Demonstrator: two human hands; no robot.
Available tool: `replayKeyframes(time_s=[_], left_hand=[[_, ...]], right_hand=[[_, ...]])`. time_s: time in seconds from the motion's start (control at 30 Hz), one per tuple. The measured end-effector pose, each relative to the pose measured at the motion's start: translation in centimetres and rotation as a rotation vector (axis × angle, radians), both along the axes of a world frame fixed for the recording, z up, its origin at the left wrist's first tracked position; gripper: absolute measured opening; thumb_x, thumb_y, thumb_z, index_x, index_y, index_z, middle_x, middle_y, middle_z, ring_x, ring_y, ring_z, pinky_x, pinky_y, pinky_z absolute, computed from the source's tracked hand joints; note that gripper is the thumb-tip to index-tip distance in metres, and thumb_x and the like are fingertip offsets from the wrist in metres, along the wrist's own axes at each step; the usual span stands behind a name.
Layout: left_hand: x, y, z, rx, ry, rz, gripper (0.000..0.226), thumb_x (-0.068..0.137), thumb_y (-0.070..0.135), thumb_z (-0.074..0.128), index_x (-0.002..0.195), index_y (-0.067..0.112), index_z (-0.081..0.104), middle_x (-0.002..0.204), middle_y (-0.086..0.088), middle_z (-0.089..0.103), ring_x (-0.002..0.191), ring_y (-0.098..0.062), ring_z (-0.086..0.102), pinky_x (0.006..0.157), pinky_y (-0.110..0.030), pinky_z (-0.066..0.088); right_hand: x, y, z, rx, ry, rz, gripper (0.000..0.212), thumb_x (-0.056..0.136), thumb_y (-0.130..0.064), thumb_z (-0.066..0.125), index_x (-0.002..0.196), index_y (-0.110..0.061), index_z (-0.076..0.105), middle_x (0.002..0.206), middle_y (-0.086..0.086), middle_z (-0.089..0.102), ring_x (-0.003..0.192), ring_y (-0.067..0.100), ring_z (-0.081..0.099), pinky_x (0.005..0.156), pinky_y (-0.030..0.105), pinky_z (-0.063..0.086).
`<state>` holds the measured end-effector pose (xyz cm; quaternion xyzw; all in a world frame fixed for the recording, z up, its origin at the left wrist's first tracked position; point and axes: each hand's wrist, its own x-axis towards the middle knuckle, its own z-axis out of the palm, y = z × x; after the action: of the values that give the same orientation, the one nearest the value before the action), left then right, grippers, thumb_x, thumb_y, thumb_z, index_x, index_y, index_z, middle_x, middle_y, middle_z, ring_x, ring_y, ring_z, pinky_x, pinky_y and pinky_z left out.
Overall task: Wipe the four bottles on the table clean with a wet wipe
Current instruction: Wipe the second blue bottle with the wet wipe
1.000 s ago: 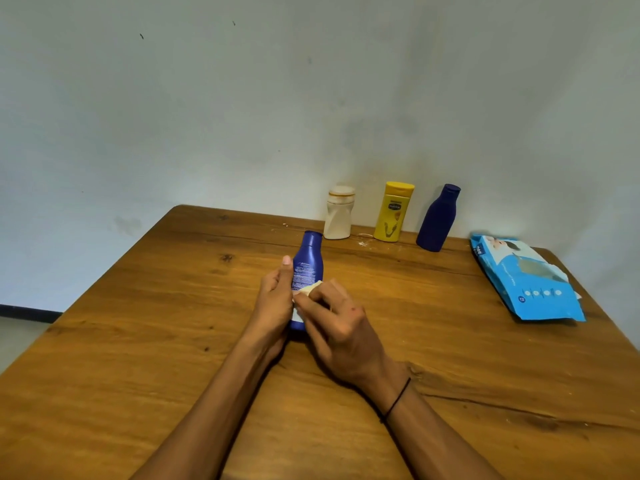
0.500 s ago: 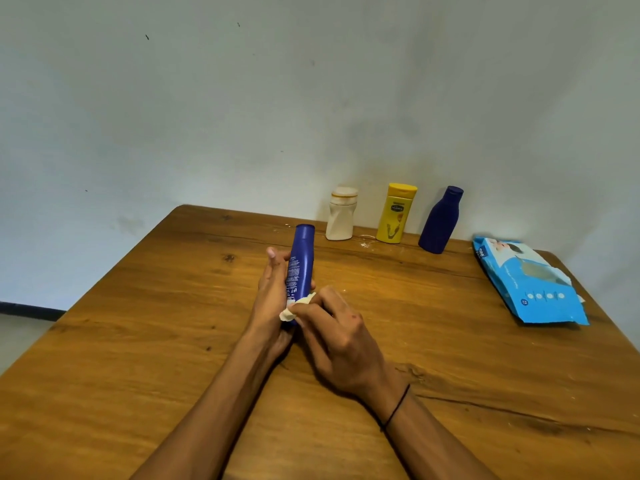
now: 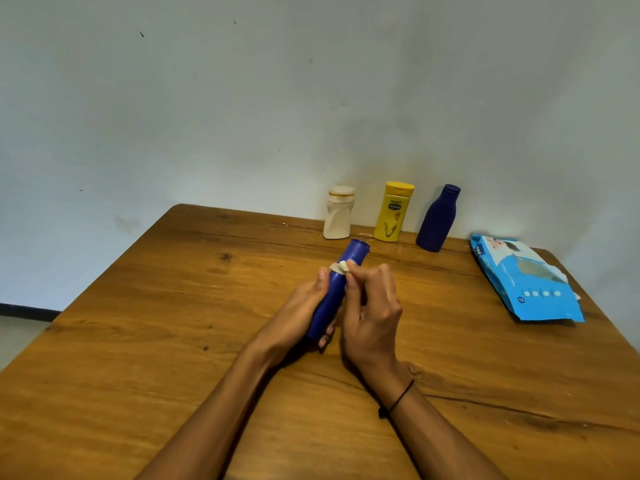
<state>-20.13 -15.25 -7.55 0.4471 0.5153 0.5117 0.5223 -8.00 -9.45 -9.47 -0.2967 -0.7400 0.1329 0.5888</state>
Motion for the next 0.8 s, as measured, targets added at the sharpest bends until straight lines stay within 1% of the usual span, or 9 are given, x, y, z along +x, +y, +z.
replayKeyframes(time_s=[0.13,0.23,0.33,0.43,0.5,0.53,0.6,0.7,0.8], left_hand=[[0.0,0.0,-0.1,0.053,0.065,-0.025,0.05,0.108,0.054,0.036,0.122,0.011,0.058,0.087,-0.018,0.069,0.063,-0.028,0.065,0.056,-0.035,0.058],[0.0,0.0,-0.2,0.077,0.088,0.026,0.055,0.111,0.05,0.031,0.123,0.002,0.056,0.085,-0.027,0.072,0.067,-0.037,0.069,0.06,-0.037,0.06],[-0.4,0.3,-0.4,0.078,0.107,0.218,0.068,0.106,0.063,0.032,0.12,0.003,0.061,0.088,-0.027,0.07,0.072,-0.032,0.065,0.067,-0.036,0.055],[-1.3,0.7,-0.5,0.109,0.037,0.371,0.095,0.093,0.082,0.039,0.121,-0.006,0.062,0.1,-0.035,0.066,0.082,-0.031,0.059,0.079,-0.046,0.049],[-1.8,0.9,-0.6,0.141,-0.012,0.445,0.105,0.086,0.088,0.045,0.12,-0.011,0.059,0.092,-0.028,0.065,0.08,-0.03,0.053,0.076,-0.047,0.043],[-2.0,0.9,-0.7,0.138,-0.036,0.479,0.104,0.086,0.087,0.046,0.119,-0.012,0.059,0.09,-0.024,0.063,0.079,-0.029,0.051,0.075,-0.047,0.042],[-2.3,1.0,-0.8,0.107,-0.094,0.528,0.097,0.086,0.082,0.047,0.12,-0.007,0.063,0.094,-0.027,0.063,0.082,-0.029,0.054,0.078,-0.047,0.043],[-2.4,1.2,-0.9,0.069,-0.171,0.547,0.093,0.082,0.08,0.05,0.124,-0.002,0.064,0.1,-0.02,0.065,0.089,-0.029,0.057,0.084,-0.047,0.045],[-2.6,1.2,-0.8,0.026,-0.211,0.522,0.086,0.088,0.079,0.05,0.129,0.005,0.065,0.11,-0.022,0.071,0.093,-0.032,0.062,0.09,-0.053,0.051]], right_hand=[[0.1,0.8,0.2,-0.111,0.067,-0.086,0.01,0.102,-0.003,0.059,0.11,-0.004,0.066,0.098,0.008,0.062,0.082,0.002,0.054,0.071,0.009,0.042],[0.2,1.1,0.2,-0.095,0.031,-0.005,0.008,0.101,-0.003,0.061,0.108,-0.004,0.066,0.097,0.006,0.061,0.082,0.006,0.056,0.07,0.015,0.045],[0.3,0.9,0.0,0.001,-0.115,0.168,0.009,0.1,0.0,0.061,0.108,-0.001,0.067,0.097,0.008,0.059,0.084,0.017,0.056,0.072,0.032,0.051],[0.1,0.1,0.1,0.095,-0.247,0.356,0.014,0.097,0.006,0.059,0.107,0.003,0.068,0.097,0.014,0.059,0.086,0.028,0.055,0.076,0.041,0.048],[0.0,-0.5,0.3,0.154,-0.337,0.434,0.022,0.088,0.015,0.061,0.105,0.004,0.069,0.096,0.014,0.058,0.085,0.03,0.052,0.074,0.039,0.046],[-0.1,-0.7,0.5,0.176,-0.378,0.457,0.027,0.082,0.019,0.061,0.103,0.004,0.068,0.095,0.015,0.058,0.084,0.03,0.05,0.073,0.038,0.044],[-0.2,-0.7,0.6,0.206,-0.438,0.476,0.031,0.073,0.022,0.061,0.098,0.004,0.067,0.092,0.015,0.056,0.081,0.029,0.047,0.071,0.035,0.04],[-0.1,-0.7,0.6,0.235,-0.48,0.469,0.029,0.07,0.022,0.06,0.092,0.004,0.065,0.088,0.015,0.053,0.079,0.027,0.043,0.067,0.035,0.037],[0.1,-0.6,0.4,0.216,-0.437,0.451,0.028,0.072,0.023,0.06,0.092,0.004,0.065,0.089,0.014,0.053,0.08,0.028,0.045,0.068,0.037,0.039]])
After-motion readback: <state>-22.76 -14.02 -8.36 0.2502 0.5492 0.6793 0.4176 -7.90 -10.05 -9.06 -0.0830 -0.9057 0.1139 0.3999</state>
